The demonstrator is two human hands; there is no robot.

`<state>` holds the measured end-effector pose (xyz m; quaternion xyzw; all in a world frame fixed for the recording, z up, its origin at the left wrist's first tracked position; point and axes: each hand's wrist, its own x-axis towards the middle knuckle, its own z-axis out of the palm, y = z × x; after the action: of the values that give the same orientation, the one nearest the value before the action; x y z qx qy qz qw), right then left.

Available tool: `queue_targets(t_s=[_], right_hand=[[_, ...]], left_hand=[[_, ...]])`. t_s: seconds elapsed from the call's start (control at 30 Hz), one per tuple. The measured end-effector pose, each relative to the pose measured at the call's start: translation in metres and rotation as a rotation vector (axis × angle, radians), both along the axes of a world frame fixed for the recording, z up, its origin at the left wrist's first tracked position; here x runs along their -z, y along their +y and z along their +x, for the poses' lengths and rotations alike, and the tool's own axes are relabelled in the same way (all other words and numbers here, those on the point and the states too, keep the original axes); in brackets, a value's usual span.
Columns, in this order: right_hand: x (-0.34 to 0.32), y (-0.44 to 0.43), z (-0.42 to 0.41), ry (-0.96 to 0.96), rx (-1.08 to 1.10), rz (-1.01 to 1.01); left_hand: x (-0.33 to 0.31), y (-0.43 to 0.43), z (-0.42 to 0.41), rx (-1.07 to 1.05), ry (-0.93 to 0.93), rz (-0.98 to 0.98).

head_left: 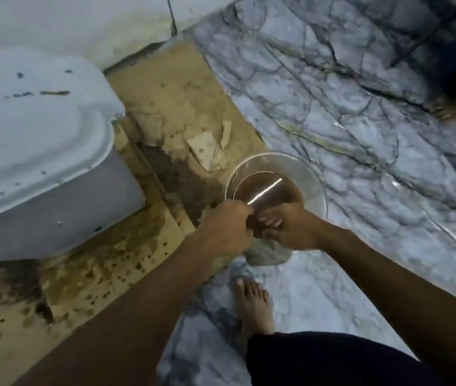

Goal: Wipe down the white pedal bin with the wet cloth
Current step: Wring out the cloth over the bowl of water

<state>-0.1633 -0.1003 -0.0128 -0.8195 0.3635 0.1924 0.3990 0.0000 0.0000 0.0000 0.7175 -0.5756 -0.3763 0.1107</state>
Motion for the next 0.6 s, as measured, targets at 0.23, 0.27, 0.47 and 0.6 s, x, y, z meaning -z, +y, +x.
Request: queue_targets(t_s=[0.23,0.27,0.47,0.6], right_hand=[[0.058,0.004,-0.032,0.148,-0.167,-0.016],[0.059,0.004,-0.032,0.129,-0.171,-0.018],[0.038,0.001,-0.026,-0.126,-0.121,-0.057],[-0.019,0.009,-0.007,-0.264,-0.118,-0.023]], left_hand=[[0.056,-0.003,-0.022,0.353,-0.205,0.113],[0.059,-0.004,-0.022,0.392,-0.223,0.126],[0.056,0.002,-0.020,0.357,-0.233,0.059],[0.016,0.031,-0.004,0.222,-0.211,0.015]])
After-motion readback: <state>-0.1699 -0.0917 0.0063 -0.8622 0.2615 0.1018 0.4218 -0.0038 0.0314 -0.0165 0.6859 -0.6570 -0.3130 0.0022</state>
